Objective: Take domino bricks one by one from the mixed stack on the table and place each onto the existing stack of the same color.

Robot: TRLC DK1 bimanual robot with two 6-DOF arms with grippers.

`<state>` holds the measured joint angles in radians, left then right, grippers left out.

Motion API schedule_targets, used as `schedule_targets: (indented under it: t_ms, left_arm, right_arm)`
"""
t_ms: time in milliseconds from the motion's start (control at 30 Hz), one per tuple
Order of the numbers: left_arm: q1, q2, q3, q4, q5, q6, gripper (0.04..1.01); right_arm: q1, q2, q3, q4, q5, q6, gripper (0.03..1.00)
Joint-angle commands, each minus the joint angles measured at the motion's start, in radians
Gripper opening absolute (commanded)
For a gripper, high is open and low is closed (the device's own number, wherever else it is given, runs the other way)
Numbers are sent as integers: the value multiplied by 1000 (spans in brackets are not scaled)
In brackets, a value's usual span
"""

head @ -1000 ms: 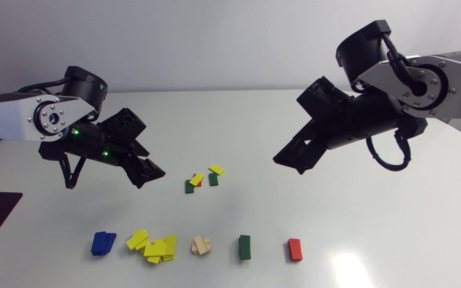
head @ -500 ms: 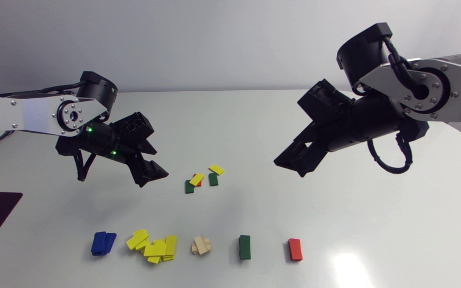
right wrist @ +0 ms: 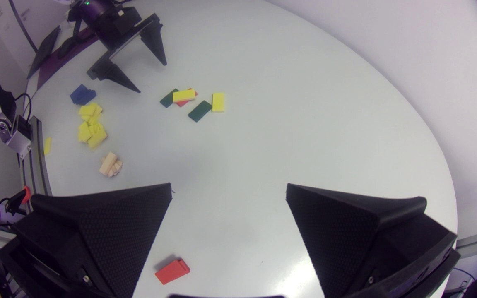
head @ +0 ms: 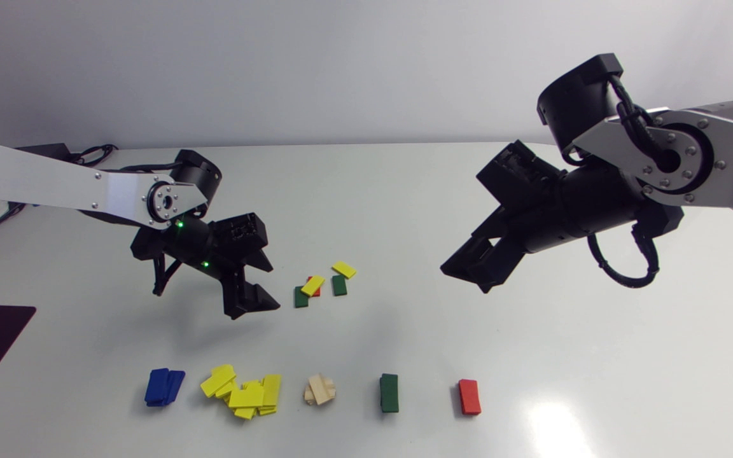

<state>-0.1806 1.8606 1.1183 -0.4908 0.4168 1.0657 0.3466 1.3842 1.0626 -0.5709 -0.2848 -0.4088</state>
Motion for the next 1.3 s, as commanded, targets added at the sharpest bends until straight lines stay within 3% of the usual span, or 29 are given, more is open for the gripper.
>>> schedule_targets:
  t_ms: [0, 267, 500, 1267]
  left_arm:
    - [-19, 46, 40, -25, 25, 66, 970]
    - [-45, 109, 127, -84, 47, 103, 970]
    - [-42, 178, 181, -86, 48, 116, 970]
    - [-59, 242, 179, -92, 71, 129, 956]
  right_arm:
    - [-6, -4, -30, 9, -7, -12, 970]
    - [-11, 9, -38, 19, -8, -5, 970]
    - [-11, 10, -38, 20, -8, -2, 970]
    - [-1, 45, -16, 20, -7, 11, 970]
